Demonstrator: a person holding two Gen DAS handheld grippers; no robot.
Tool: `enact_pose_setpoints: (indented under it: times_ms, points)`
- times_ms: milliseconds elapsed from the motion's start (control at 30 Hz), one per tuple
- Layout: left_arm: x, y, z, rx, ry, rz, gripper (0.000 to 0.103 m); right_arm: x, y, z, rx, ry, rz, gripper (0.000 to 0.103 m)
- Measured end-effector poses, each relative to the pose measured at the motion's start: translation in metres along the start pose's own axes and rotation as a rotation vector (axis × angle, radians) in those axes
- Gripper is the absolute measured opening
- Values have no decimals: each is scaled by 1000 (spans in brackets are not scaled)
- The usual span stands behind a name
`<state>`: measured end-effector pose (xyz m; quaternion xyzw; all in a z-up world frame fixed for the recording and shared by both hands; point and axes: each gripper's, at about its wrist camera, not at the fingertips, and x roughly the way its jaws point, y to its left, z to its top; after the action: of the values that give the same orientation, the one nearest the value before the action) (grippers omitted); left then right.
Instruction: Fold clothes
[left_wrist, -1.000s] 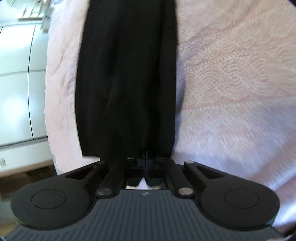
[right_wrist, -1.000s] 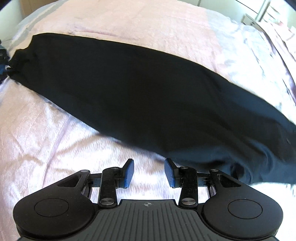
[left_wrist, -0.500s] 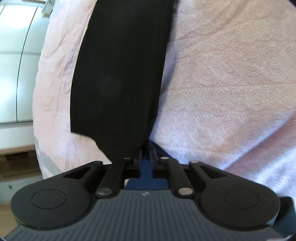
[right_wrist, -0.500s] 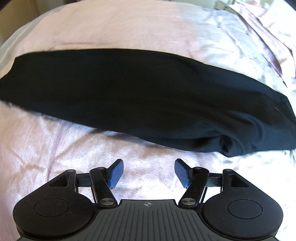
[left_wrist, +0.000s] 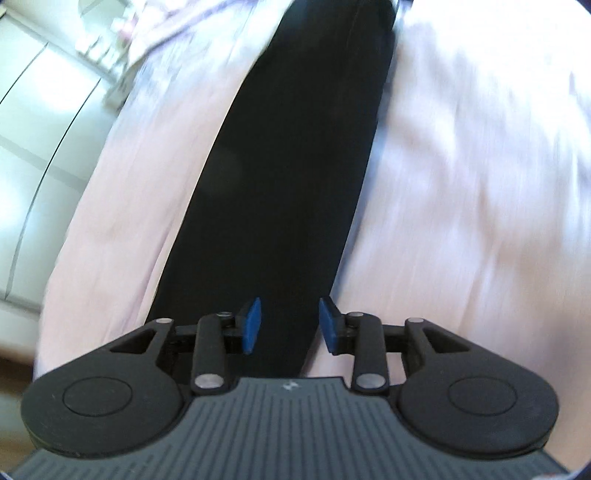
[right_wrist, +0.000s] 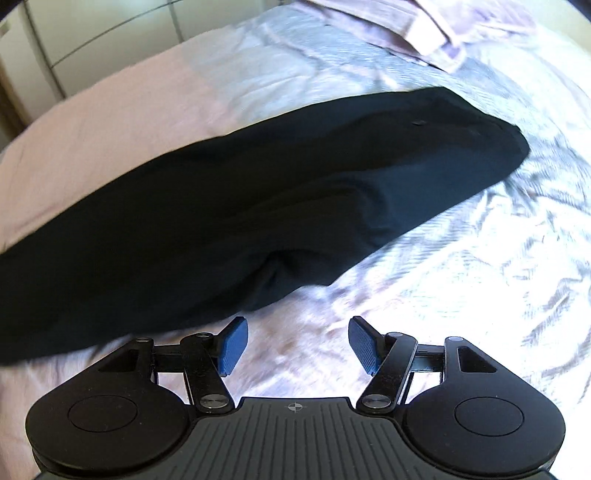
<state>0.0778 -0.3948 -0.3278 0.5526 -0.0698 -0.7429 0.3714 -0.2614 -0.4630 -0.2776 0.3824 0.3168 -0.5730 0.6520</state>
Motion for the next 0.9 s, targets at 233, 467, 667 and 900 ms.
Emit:
enact_pose_setpoints:
  times_ms: [233, 467, 667, 900]
  points:
    - [59, -32, 141, 3, -190, -97, 46, 9, -31, -5, 109, 1, 53, 65]
    - [107, -25, 201, 86, -196, -151, 8, -4, -49, -19, 74, 11, 147, 65]
    - [116, 30, 215, -56, -151, -196, 3, 5, -45, -14, 180, -42, 212, 65]
    - [116, 53, 219, -104, -159, -294, 3, 31, -18, 10, 244, -156, 165, 82]
